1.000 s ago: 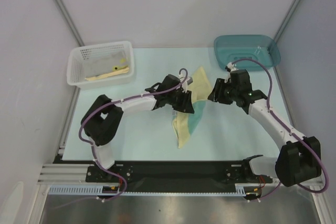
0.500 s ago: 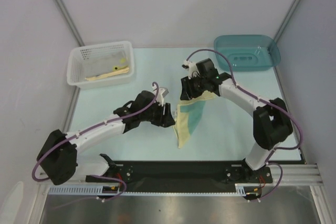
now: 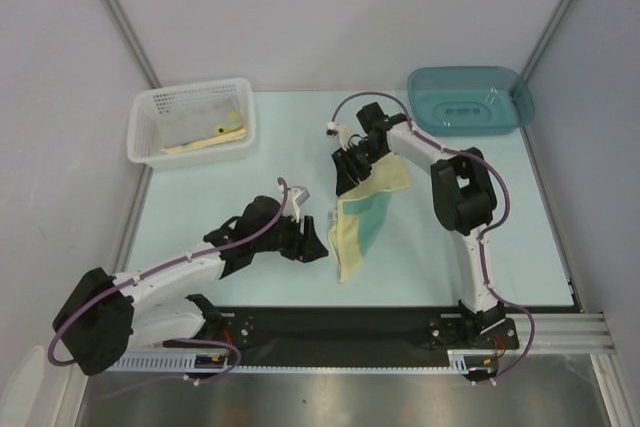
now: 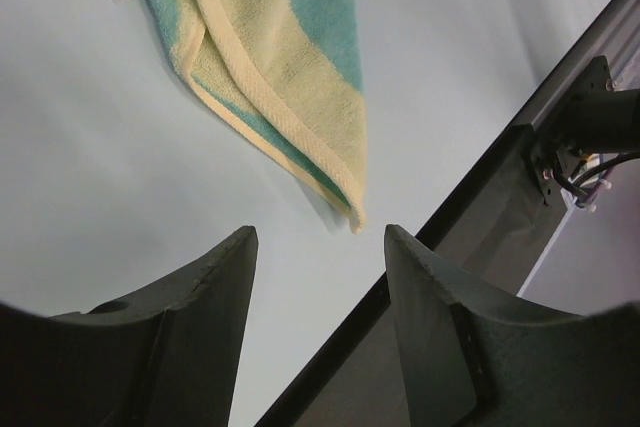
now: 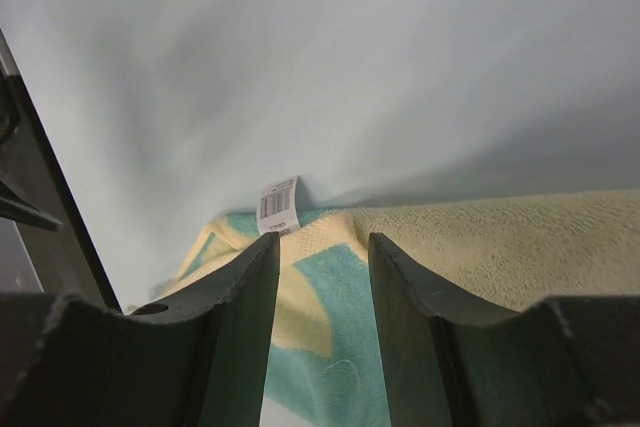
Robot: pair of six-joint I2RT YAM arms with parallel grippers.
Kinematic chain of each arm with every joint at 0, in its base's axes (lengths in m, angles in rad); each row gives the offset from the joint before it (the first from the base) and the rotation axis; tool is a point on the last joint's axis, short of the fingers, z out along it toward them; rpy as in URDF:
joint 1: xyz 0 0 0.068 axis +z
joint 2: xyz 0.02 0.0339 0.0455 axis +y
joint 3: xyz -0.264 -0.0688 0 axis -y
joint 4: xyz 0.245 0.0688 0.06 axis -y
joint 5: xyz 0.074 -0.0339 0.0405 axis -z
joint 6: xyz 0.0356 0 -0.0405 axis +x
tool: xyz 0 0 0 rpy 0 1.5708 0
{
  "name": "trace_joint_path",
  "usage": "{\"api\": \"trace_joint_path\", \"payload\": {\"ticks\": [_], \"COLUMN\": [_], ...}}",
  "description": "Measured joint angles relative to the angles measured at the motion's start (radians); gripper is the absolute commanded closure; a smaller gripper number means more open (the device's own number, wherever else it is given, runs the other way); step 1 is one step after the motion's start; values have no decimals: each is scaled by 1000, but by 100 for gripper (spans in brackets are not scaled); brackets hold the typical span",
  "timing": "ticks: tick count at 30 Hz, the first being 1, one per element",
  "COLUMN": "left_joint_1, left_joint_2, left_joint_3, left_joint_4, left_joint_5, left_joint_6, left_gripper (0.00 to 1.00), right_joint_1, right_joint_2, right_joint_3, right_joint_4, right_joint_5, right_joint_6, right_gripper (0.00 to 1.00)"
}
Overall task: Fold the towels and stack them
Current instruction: Flatten out the crumpled towel
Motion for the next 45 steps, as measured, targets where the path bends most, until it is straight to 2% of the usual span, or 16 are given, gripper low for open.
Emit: {"api": "trace_joint_path", "payload": {"ticks": [7, 13, 20, 27, 31, 33, 34, 37, 41, 45], "left_joint_1": [-1, -1, -1, -1, -4, -15, -23, -64, -137, -197], "left_joint_2": [-10, -9, -7, -3, 22, 37, 42, 63, 100, 148], "left_joint_3": [-18, -18, -24, -65, -67, -72, -77, -97, -117, -119], "left_joint_4": [29, 51, 70, 77, 105, 128, 138, 174, 221, 267], "left_joint_5": [1, 2, 1, 1, 2, 2, 1, -2, -6, -27], "left_joint_6": [-6, -6, -6, -8, -21, -27, -32, -50, -71, -85], "left_gripper": [40, 40, 40, 40, 40, 40, 41, 42, 44, 44], "right_joint_1": [-1, 2, 5, 5, 5, 5, 5, 2, -18, -67], "right_joint_2": [95, 101, 109, 146, 156, 159, 161, 161, 146, 72], "right_joint_3": [21, 27, 45, 97, 104, 104, 104, 97, 33, -98], "right_joint_4": [-80, -93, -118, -167, -174, -173, -174, -169, -100, 17], "right_joint_5": [-7, -16, -29, -58, -72, -73, -73, -85, -116, -143], "right_joint_6": [-70, -101, -136, -176, -196, -207, -211, -206, -154, -68], "right_gripper": [53, 52, 46, 49, 60, 72, 86, 100, 100, 100]}}
